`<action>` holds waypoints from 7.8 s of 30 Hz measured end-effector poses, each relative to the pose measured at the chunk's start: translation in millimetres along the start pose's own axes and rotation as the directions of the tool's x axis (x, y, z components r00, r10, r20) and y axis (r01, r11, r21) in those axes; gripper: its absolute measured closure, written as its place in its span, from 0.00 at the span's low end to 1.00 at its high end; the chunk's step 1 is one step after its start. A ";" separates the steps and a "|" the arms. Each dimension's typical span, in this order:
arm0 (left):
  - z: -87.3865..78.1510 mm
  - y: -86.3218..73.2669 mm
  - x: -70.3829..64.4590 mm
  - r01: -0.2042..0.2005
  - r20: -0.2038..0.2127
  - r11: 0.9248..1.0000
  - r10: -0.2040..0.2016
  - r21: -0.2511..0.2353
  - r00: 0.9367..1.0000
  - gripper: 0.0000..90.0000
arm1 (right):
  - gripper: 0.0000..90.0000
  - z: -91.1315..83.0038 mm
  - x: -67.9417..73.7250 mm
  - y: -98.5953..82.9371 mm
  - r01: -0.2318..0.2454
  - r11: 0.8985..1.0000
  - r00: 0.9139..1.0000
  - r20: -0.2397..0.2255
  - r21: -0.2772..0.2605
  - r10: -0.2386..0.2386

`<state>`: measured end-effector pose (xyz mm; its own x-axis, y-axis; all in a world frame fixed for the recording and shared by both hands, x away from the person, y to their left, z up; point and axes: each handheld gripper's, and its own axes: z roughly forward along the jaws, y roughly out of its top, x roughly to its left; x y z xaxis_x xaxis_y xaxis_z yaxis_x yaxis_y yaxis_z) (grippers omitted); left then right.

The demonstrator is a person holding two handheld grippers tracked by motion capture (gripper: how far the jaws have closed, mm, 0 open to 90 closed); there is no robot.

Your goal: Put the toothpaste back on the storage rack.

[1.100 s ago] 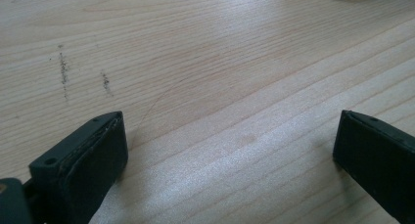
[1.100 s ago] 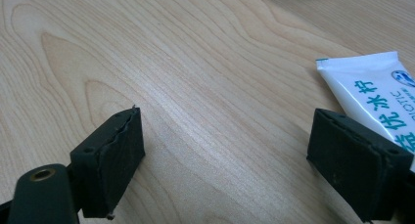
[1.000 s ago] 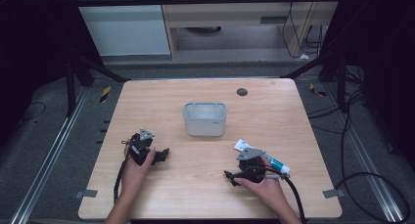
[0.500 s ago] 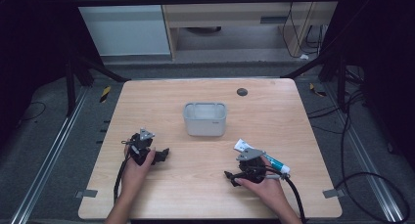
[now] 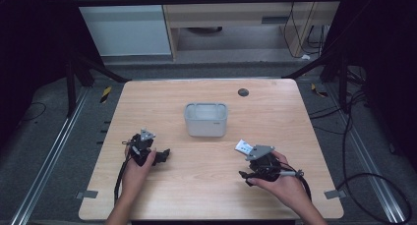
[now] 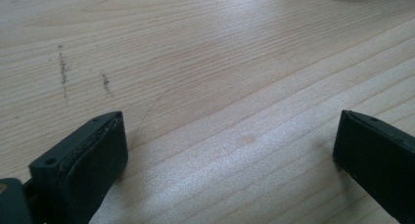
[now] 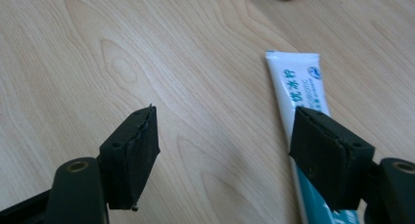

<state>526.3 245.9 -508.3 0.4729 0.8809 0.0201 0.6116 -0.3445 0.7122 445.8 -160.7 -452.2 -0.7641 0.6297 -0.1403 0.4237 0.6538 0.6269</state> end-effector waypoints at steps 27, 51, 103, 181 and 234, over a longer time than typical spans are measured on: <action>0.0 0.0 -0.1 0.000 0.000 1.000 0.000 -0.001 1.000 0.00 | 0.53 -32.6 -61.8 34.8 0.031 0.981 1.000 -0.010 0.190 -0.030; 2.7 2.8 0.9 0.006 -0.004 1.000 -0.006 0.002 1.000 0.00 | 0.50 -13.4 -70.4 40.6 0.017 0.966 0.999 -0.033 0.259 -0.009; 3.5 3.6 0.4 0.013 -0.012 1.000 -0.013 0.002 1.000 0.00 | 0.54 41.8 -72.2 40.0 0.021 0.913 0.997 -0.081 0.407 0.014; 3.9 3.8 0.1 0.017 -0.012 1.000 -0.017 -0.002 1.000 0.00 | 0.75 56.4 -72.7 39.2 0.030 0.895 0.998 -0.069 0.446 0.001; 4.1 4.1 0.0 0.015 -0.012 1.000 -0.015 -0.001 1.000 0.00 | 0.88 22.0 -85.2 53.6 -0.078 0.949 0.994 -0.049 0.306 0.097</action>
<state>531.4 243.2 -508.3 0.4556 0.8900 0.0177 0.6182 -0.3306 0.7131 544.3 -170.1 -423.5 -0.7419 0.6693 -0.0412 0.6105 0.6996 0.3714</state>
